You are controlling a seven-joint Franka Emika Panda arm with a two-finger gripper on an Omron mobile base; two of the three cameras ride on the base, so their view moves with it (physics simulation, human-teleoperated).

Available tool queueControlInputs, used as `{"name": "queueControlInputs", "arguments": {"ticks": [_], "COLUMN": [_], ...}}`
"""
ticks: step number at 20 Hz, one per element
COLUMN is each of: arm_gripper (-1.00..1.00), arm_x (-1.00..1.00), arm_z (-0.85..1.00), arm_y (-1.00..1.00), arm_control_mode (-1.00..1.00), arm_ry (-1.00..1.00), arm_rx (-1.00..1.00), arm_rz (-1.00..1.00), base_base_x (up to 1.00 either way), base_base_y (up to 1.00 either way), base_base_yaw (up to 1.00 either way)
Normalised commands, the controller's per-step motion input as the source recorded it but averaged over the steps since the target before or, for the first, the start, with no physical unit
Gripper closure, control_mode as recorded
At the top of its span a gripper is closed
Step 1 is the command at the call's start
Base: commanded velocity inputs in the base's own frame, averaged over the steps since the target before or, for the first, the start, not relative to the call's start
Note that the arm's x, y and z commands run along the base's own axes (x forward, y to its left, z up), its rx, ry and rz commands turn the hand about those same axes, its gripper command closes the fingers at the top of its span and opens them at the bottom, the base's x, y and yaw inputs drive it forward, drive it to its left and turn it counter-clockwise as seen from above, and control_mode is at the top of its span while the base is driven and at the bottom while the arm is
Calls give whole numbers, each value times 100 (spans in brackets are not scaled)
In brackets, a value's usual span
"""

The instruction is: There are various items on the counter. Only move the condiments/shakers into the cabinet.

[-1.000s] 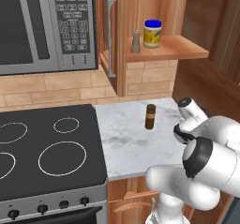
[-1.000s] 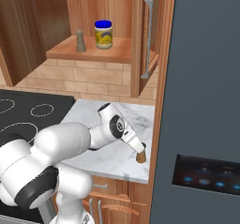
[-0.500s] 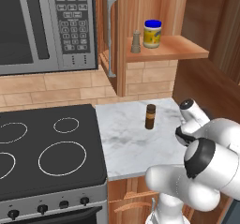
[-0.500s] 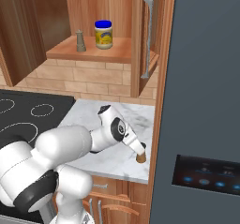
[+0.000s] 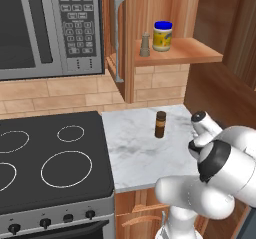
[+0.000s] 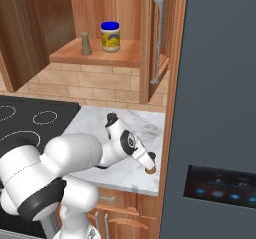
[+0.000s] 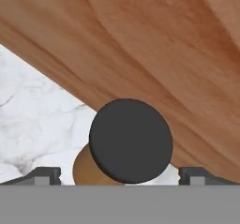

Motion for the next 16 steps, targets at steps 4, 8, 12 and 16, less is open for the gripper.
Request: {"name": "queueControlInputs", "arguments": {"ticks": [4,8,12,16], "arm_gripper": [-100,-100,-100,-100], "arm_x": [0,0,1,10], "arm_z": [-22,-27,-23,-13], "arm_y": [0,0,-4,-5], "arm_control_mode": [-100,-100,-100,-100], "arm_ry": [0,0,0,0], "arm_rx": [-4,-5,-3,0], "arm_rz": [0,0,0,0], "base_base_x": [0,0,0,0], "base_base_y": [0,0,0,0], "base_base_yaw": [0,0,0,0]}}
